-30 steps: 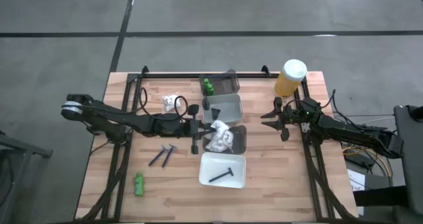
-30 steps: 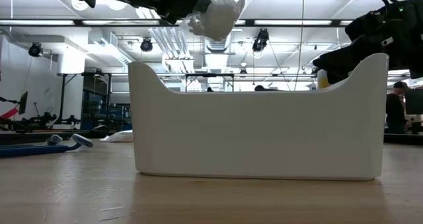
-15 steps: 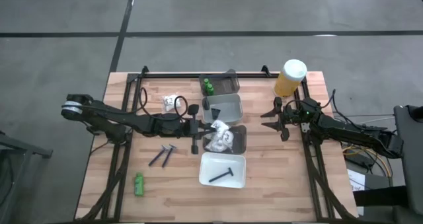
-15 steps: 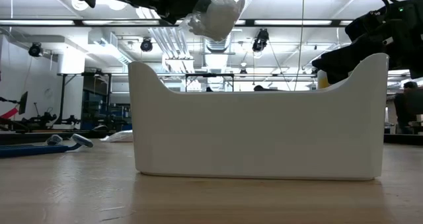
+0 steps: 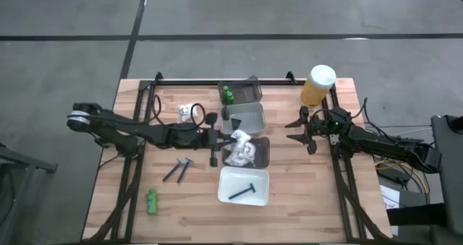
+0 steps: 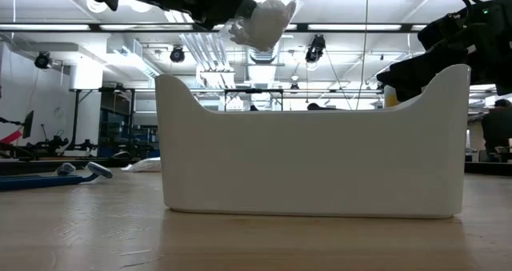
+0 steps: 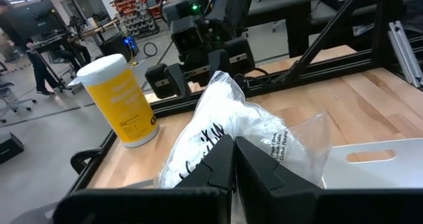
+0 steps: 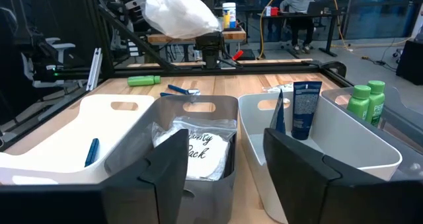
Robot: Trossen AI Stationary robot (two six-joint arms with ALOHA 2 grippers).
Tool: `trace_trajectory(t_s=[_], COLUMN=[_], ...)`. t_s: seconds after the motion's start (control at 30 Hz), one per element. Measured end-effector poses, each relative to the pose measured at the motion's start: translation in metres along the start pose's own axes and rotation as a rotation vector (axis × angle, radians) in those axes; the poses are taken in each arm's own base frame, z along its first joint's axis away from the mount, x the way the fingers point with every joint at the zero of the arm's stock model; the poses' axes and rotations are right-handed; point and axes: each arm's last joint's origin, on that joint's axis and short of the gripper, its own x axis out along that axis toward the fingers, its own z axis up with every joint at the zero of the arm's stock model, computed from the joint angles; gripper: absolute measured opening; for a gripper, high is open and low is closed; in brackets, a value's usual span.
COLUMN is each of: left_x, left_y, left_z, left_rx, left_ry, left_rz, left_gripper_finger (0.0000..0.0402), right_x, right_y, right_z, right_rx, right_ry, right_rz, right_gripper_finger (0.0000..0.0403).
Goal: Pick & Place Travel size toiletries
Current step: Put the bottom white cotton pack into the bottom black bin
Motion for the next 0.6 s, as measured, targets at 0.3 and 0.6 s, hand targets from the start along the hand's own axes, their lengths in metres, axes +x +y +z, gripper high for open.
trace_trajectory(t_s=[0.3,0.6], left_x=[0.026,0.073], left_y=[0.000,-0.010], left_z=[0.013,0.009], left_rx=[0.042,0.165], left_ry=[0.146,0.220], left_rz=[-0.029,-0.059], left_gripper_finger=[0.0019,0.0019], right_x=[0.000,0.000], right_y=[0.000,0.000], right_z=[0.000,0.000], right_rx=[0.000,0.000], right_ry=[0.000,0.000], right_rz=[0.000,0.001], right_gripper_finger=[0.0199,0.0174])
